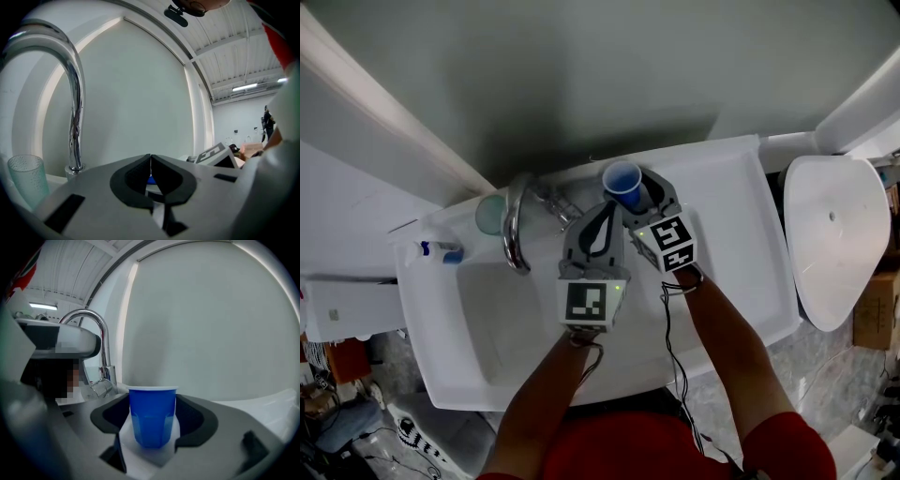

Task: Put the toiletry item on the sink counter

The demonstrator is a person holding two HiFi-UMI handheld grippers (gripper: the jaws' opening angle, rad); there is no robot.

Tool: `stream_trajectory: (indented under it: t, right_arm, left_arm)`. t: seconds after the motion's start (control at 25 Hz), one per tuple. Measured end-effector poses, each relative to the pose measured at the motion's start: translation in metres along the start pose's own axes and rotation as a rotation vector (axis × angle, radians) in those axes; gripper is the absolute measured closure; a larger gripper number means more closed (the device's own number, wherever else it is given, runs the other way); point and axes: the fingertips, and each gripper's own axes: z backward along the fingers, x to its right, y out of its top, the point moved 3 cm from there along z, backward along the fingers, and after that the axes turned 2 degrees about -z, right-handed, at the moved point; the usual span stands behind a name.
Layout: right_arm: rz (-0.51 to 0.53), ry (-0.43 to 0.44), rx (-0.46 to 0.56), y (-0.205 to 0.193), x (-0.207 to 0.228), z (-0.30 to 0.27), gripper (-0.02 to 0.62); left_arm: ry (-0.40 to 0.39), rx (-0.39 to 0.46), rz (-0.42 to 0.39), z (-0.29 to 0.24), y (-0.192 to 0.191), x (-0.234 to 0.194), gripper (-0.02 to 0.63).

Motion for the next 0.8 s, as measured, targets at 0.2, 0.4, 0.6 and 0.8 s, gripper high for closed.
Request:
stream_trajectory:
  t: [0.2, 0.4, 0.6, 0.8]
  right_arm:
    - [-0.024, 0.019, -0.013, -0.002, -0.002, 0.004, 0.302]
    - [-0.026, 0.030, -0.064, -0.007, -0.004, 0.008, 0.287]
    - [-0.023, 0.022, -0.097, -0.010, -0.002, 0.016, 0.281]
    - [-0.030, 0.003, -0.103, -0.012, -0.001, 0.030, 0.279]
  left_arm:
    - [-0.010, 0.000, -0.003, 0.000, -0.002, 0.001, 0.589]
    - [-0.026, -0.013, -0.003, 0.001, -0.006, 0.005, 0.589]
    - [-0.034, -0.016, 0.005, 0.003, -0.007, 0.008, 0.589]
    - [-0.051, -0.025, -0.008, 0.007, -0.010, 0.012, 0.589]
